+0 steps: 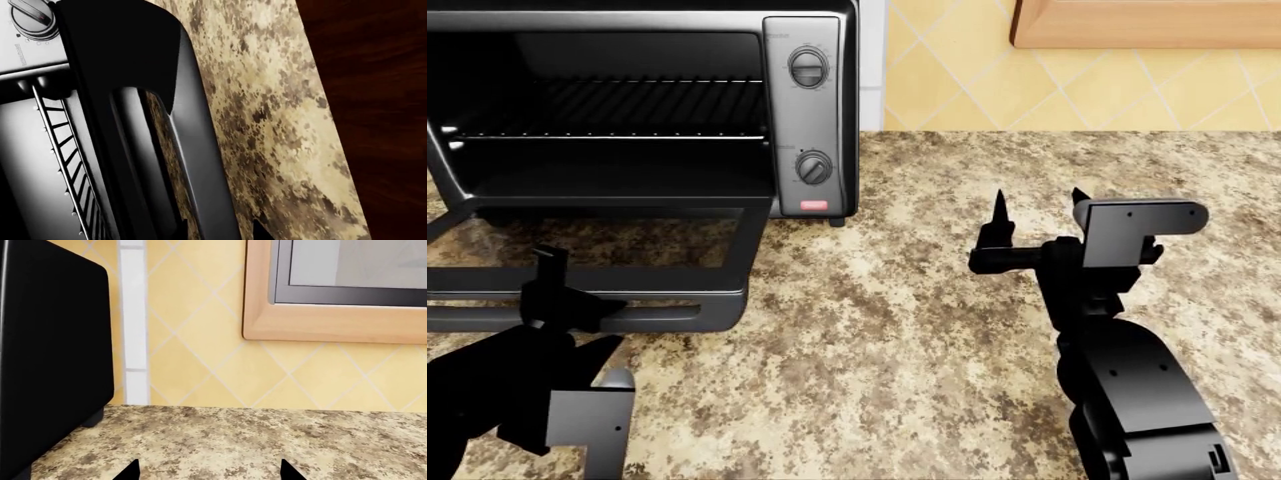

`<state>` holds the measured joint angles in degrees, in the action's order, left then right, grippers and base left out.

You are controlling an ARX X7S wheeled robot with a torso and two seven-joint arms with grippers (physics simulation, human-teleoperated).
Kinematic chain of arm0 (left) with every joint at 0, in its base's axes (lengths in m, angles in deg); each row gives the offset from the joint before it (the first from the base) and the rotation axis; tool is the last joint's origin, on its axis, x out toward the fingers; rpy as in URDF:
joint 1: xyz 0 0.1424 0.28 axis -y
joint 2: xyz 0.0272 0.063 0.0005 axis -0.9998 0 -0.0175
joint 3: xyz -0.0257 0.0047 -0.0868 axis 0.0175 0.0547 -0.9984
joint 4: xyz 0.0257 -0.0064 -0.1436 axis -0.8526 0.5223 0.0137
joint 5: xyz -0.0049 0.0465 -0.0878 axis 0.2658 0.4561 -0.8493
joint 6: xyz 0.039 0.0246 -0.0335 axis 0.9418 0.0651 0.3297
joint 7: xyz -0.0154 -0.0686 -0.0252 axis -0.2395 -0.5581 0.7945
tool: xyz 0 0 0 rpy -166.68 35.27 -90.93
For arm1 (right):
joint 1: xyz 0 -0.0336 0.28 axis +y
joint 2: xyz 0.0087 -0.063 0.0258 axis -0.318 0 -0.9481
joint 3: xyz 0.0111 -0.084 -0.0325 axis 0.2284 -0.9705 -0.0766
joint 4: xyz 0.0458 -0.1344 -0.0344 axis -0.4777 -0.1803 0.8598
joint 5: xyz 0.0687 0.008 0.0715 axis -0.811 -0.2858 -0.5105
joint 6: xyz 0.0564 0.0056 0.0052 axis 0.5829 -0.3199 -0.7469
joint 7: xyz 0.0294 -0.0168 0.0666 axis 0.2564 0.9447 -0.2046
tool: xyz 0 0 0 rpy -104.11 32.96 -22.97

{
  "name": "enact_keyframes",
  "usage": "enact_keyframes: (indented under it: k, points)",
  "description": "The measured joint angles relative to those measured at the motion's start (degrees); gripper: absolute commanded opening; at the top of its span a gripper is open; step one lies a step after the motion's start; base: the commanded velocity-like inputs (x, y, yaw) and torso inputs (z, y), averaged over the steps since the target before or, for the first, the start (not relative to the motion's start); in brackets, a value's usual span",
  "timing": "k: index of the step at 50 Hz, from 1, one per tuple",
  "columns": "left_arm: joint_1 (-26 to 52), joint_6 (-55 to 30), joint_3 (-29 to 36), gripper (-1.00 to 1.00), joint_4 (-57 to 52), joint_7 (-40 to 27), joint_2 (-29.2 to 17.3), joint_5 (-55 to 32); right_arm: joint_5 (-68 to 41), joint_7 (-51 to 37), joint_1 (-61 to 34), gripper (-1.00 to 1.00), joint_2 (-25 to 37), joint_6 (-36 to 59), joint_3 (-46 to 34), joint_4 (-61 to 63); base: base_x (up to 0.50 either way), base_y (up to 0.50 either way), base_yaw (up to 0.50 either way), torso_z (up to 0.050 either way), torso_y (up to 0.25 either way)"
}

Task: Open the toaster oven door.

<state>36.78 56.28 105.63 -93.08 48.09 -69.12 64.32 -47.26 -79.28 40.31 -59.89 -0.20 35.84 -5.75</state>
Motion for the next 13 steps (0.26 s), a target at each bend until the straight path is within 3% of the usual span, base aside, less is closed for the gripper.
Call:
enact_keyframes:
  k: [13]
  points:
    - [-0.02,1.67,0.78,-1.00,1.60,-3.37,-0.01,-1.04,0.02,-0.19,0.16,1.00,0.13,-0.59,-0.27,-1.02,0.01,0.00,-0.01,0.000,0.000]
